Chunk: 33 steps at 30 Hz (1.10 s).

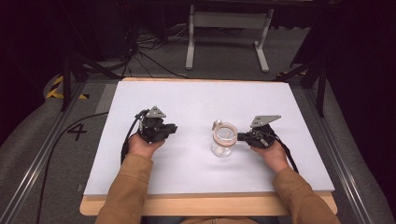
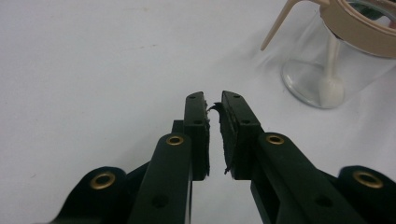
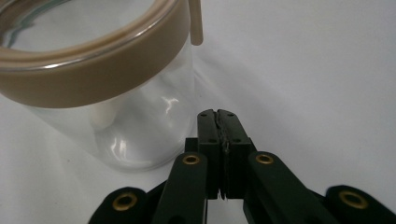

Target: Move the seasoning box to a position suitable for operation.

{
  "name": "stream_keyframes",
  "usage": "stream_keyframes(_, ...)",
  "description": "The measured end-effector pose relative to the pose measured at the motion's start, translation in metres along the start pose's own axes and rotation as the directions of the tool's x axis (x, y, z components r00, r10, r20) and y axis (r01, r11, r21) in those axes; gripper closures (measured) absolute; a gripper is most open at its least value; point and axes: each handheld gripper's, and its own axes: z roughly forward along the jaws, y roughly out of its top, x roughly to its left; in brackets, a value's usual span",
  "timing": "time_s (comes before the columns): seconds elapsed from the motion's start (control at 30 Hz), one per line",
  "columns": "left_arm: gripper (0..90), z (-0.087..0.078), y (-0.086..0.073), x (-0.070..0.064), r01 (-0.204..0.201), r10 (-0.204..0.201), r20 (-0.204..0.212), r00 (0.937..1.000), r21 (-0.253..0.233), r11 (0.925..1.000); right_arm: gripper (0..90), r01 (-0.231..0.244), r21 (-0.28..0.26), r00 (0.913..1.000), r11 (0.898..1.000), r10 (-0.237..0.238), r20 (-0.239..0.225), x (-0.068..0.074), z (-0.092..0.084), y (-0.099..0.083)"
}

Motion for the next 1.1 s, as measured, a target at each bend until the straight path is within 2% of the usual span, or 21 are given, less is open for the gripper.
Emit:
stream_keyframes(0.27,81.0,0.0,0.0,0.0,0.003,-0.003,-0.001,1.0,-0.006,1.0,89.2,0.016,0.011,0.9997,1.0,-0.016,-0.019,0.005,0.005,0.002)
stream_keyframes(0.33,81.0,0.0,-0.001,0.0,0.008,-0.008,0.0,1.0,-0.009,0.9999,89.3,0.026,0.021,0.9996,0.999,-0.025,-0.01,0.006,0.006,0.003)
stream_keyframes(0.8,80.5,0.001,-0.001,0.002,0.007,-0.007,0.002,1.0,0.002,1.0,89.6,0.023,0.047,0.9997,0.999,-0.022,-0.011,0.009,0.006,0.002)
stream_keyframes(0.9,80.5,0.002,0.0,0.002,0.007,-0.007,0.003,1.0,0.001,1.0,89.7,0.016,0.059,0.9996,0.998,-0.015,-0.023,0.013,0.006,0.002)
stream_keyframes(1.1,80.4,0.004,0.003,0.002,-0.002,0.002,0.015,0.9999,0.011,0.9999,89.6,0.047,0.074,0.9985,0.996,-0.044,-0.033,0.024,0.005,0.003)
